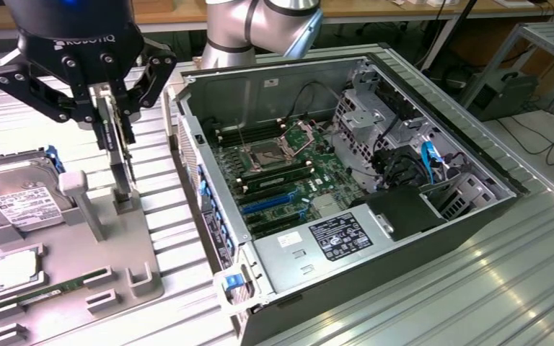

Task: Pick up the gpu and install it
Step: 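Pick up the gpu and move the gpu toward the slot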

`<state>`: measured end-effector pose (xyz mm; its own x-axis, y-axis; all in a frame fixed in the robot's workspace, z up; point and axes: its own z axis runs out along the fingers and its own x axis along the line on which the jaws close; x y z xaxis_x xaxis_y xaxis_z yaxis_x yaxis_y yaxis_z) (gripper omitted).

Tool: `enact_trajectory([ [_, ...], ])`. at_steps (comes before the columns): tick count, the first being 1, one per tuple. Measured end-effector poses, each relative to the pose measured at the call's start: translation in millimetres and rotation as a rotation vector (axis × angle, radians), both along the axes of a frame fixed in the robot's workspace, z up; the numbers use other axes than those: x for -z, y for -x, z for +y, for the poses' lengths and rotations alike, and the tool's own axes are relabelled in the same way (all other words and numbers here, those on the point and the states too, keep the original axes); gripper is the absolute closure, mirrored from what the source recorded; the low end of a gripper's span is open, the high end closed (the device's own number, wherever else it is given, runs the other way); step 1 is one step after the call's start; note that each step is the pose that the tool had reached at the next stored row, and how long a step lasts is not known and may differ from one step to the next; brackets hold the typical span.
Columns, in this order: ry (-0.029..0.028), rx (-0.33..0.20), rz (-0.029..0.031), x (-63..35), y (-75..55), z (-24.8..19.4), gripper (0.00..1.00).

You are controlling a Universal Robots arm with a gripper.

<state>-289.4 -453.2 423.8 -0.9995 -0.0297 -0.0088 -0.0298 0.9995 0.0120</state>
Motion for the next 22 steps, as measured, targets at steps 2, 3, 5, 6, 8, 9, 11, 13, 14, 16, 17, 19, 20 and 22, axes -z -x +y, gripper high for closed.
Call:
enact_trajectory([
  [2,0.0000,0.000,0.0000,0.0,-2.5,0.0,0.72],
  [3,0.0000,0.000,0.0000,0.0,-3.6,0.0,0.72],
  [5,-0.0001,0.000,-0.0001,0.1,-5.8,0.0,0.72],
  [6,0.0000,0.000,0.0000,0.0,-6.9,0.0,0.72],
  [8,0.0000,0.000,0.0000,0.0,-9.3,0.0,0.72],
  [9,0.0000,0.000,-0.0001,0.1,-10.4,0.0,0.72],
  [11,0.0000,0.000,0.0000,0.1,-12.6,0.0,0.72],
  [13,0.0000,0.000,0.0000,0.1,-14.8,0.0,0.72],
  [14,0.0000,0.000,0.0000,0.1,-15.9,0.0,0.72],
  [16,0.0000,0.000,0.0000,0.1,-18.2,0.0,0.72],
  [17,0.0000,0.000,0.0000,0.1,-19.6,0.0,0.72],
  [19,0.0000,0.000,0.0000,0.1,-22.0,0.0,0.72],
  [20,0.0000,0.000,0.0000,0.1,-23.1,0.0,0.72],
  [22,0.0000,0.000,0.0000,0.1,-25.6,0.0,0.72],
])
